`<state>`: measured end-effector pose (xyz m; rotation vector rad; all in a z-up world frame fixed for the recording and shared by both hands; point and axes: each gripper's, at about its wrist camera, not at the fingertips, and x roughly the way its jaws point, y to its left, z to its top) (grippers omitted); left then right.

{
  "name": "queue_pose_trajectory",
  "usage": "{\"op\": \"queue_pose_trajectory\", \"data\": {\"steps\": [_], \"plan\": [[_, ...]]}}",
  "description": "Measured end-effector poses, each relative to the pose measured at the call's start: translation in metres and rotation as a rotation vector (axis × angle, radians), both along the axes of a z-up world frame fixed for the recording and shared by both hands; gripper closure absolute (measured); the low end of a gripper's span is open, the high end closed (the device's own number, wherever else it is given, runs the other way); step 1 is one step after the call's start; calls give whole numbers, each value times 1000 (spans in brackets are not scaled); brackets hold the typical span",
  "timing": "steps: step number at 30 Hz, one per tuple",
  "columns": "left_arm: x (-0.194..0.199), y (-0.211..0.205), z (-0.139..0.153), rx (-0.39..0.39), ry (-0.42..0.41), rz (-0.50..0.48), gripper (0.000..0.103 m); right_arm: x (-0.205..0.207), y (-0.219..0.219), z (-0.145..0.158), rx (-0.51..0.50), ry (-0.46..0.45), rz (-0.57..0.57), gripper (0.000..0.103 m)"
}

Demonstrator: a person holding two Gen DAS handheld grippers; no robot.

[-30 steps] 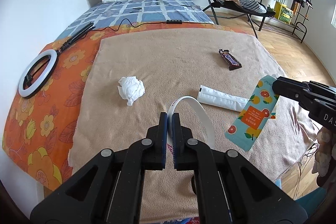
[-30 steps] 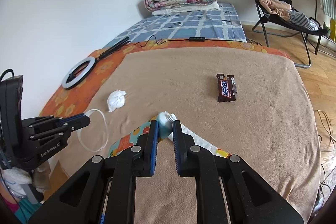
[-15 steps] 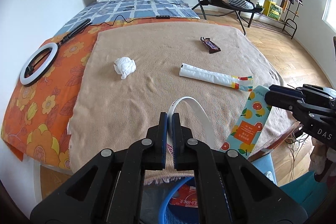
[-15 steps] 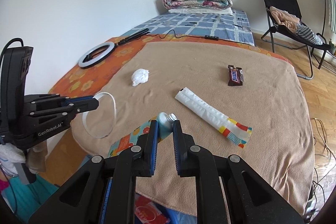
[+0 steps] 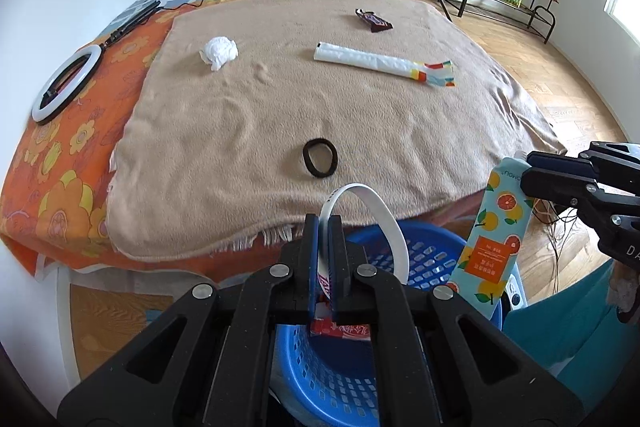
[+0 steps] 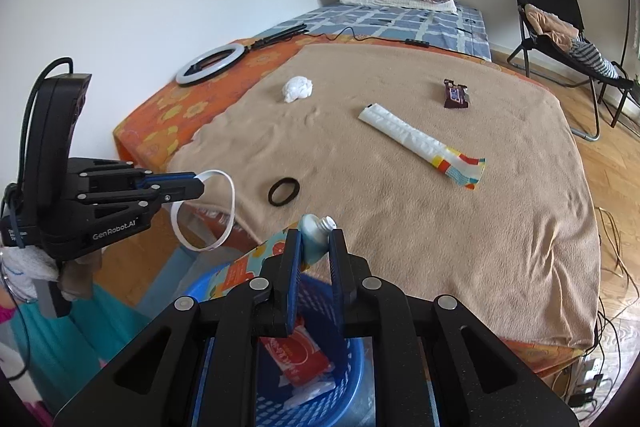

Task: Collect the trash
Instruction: 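Lift the wristband with the left tool while the right tool carries the tube to the basket, then open the left tool over the basket while the right tool releases the tube into it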

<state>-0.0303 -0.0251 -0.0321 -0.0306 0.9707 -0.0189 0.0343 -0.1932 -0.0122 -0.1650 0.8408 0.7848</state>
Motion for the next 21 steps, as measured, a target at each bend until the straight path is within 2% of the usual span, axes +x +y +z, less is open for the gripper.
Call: {"op": "queue_pose_trajectory", "data": {"steps": [9,21], "plan": [[-17,-14,-34,-2,78,-29,101,-36,1,-39,-84,35,52,91],[-28,-22,-60,-17,138,-44,101,-48,-2,-77,-153,86,68,91]]}}
